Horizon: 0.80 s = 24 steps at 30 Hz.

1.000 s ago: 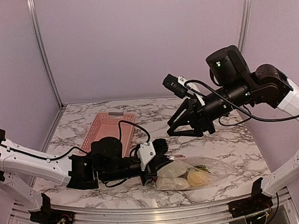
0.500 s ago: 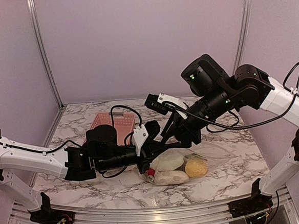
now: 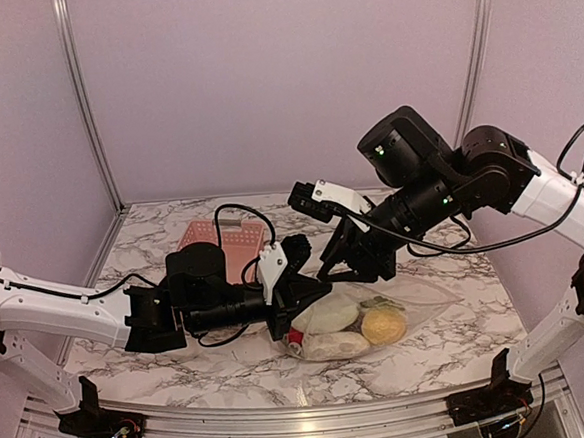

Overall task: Place the food in the zip-top bag and seal the zipper
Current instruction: Pass from the left arm to the right

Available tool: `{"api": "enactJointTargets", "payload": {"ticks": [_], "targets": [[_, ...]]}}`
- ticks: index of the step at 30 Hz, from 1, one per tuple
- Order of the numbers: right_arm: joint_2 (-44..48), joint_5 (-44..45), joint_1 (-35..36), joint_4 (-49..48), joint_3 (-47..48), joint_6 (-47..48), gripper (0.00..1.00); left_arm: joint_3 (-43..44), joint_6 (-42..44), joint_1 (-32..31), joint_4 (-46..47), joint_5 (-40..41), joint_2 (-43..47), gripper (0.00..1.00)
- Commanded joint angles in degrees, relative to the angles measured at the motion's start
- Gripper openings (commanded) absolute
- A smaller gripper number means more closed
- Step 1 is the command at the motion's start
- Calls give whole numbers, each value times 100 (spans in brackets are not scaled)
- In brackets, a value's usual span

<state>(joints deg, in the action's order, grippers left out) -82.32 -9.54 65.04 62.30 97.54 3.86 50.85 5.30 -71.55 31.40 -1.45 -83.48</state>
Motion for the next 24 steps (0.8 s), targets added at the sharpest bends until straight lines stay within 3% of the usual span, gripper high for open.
{"api": "enactJointTargets", "payload": {"ticks": [1,13,24], "targets": [[112,66,25,142,1,131,34,57,-36,36,67,-62,178,0],[114,-315,27,239,-75,321,22,-2,-108,60,62,38,220,0],[93,-25,27,273,-68,339,14,-94,-138,79,78,48,267,0]]}}
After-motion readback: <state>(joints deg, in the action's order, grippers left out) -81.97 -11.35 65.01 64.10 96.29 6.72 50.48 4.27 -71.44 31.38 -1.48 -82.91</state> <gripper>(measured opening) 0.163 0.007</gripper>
